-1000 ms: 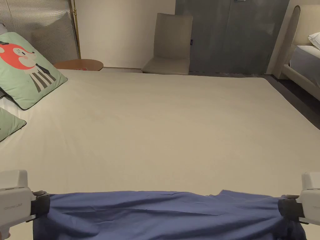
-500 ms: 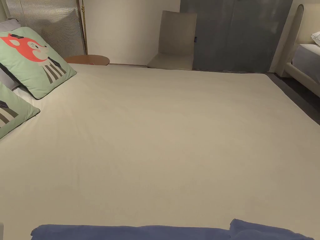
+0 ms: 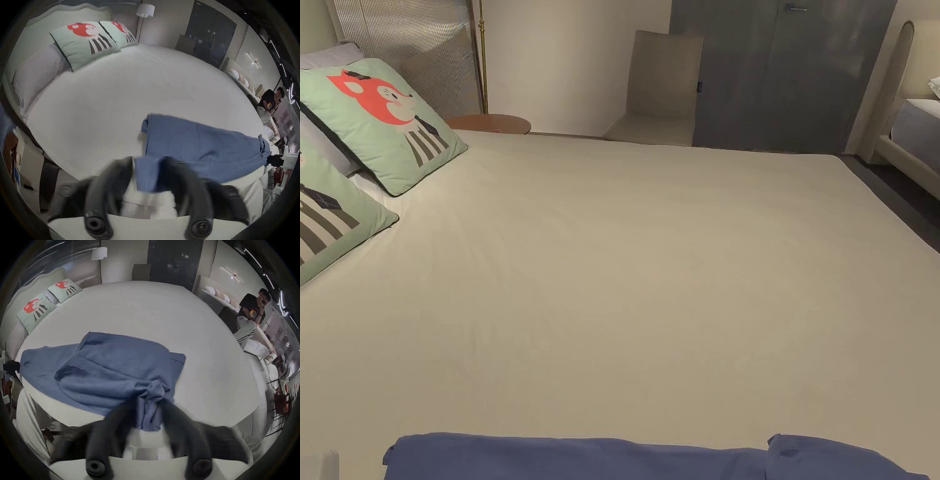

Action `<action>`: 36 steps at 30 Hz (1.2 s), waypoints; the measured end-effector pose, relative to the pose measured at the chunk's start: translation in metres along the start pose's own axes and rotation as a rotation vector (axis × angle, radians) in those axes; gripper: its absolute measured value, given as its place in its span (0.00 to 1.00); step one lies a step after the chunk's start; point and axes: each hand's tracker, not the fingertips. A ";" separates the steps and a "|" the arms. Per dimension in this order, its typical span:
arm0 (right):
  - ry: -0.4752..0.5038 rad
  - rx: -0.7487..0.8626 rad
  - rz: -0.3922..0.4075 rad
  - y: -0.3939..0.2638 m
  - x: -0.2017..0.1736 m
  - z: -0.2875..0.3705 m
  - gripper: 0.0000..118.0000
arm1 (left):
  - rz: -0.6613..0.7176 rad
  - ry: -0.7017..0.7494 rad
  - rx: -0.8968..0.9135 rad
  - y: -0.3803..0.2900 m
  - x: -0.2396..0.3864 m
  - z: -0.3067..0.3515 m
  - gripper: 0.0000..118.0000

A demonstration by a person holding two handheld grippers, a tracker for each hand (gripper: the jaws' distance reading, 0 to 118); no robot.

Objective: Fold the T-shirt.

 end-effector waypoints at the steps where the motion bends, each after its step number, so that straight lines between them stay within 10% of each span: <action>1: -0.022 0.020 0.012 0.000 0.000 0.007 0.70 | -0.006 -0.005 0.050 0.001 0.001 0.008 0.67; 3: -0.042 0.183 -0.033 0.004 -0.004 0.029 0.86 | 0.000 0.013 0.199 0.007 0.007 0.028 0.87; 10: -0.130 0.592 -0.168 0.045 -0.052 0.080 0.82 | -0.060 -0.035 0.504 0.042 0.066 0.075 0.86; 12: -0.126 0.650 -0.194 0.054 -0.068 0.085 0.62 | -0.067 -0.068 0.554 0.046 0.079 0.082 0.68; 15: -0.123 0.702 -0.225 0.064 -0.091 0.087 0.01 | -0.087 -0.052 0.602 0.050 0.089 0.083 0.02; 24: -0.098 0.774 -0.154 0.064 -0.137 0.096 0.01 | 0.158 -0.397 0.377 0.066 0.008 0.052 0.01; 28: -0.057 0.745 -0.130 0.062 -0.145 0.093 0.01 | 0.322 -0.628 0.191 0.058 -0.060 0.013 0.66; 31: -0.083 0.726 -0.097 0.059 -0.153 0.092 0.01 | 0.404 -0.751 0.002 0.049 -0.099 -0.023 0.92; 36: -0.089 0.709 -0.085 0.058 -0.163 0.093 0.01 | 0.478 -0.756 -0.128 0.033 -0.110 -0.062 0.93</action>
